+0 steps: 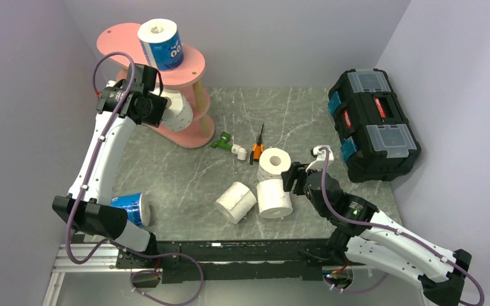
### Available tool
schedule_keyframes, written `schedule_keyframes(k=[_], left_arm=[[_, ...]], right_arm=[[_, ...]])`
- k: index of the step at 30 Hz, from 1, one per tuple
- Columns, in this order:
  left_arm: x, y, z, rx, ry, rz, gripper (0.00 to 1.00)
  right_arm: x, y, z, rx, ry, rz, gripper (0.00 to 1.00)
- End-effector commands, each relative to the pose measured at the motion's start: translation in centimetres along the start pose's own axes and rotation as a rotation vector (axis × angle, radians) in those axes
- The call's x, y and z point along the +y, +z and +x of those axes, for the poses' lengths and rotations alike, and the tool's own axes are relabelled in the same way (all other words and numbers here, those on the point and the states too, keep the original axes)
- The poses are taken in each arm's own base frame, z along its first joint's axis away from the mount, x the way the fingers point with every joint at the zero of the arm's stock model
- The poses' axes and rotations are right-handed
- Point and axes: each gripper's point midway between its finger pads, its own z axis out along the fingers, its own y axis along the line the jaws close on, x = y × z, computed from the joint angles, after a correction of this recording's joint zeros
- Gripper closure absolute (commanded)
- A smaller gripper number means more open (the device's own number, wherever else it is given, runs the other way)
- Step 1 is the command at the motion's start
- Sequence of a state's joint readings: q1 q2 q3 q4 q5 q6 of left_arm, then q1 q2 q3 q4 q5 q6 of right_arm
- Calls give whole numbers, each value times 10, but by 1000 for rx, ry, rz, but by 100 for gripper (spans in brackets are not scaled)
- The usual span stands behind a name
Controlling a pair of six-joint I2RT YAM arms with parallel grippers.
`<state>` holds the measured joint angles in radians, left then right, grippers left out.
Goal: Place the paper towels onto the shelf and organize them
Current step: Place the paper towel on the shelf.
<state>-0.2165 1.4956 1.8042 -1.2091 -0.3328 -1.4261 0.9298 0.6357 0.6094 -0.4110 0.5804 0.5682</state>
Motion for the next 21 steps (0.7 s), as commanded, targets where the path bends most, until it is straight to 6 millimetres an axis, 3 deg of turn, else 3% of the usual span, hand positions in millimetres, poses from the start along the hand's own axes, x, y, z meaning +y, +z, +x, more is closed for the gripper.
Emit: schedule_keyframes(k=[1, 10, 16, 21], left_arm=[[-24, -7, -6, -6, -36, 88, 55], [-30, -10, -9, -11, -52, 125, 56], [-34, -13, -11, -19, -68, 155, 70], [-37, -15, -10, -10, -87, 185, 70]], right_arm=[[-4, 1, -4, -25, 1, 21, 35], [-5, 2, -3, -22, -2, 26, 35], [-5, 3, -1, -18, -3, 28, 35], [-5, 3, -1, -17, -5, 29, 35]])
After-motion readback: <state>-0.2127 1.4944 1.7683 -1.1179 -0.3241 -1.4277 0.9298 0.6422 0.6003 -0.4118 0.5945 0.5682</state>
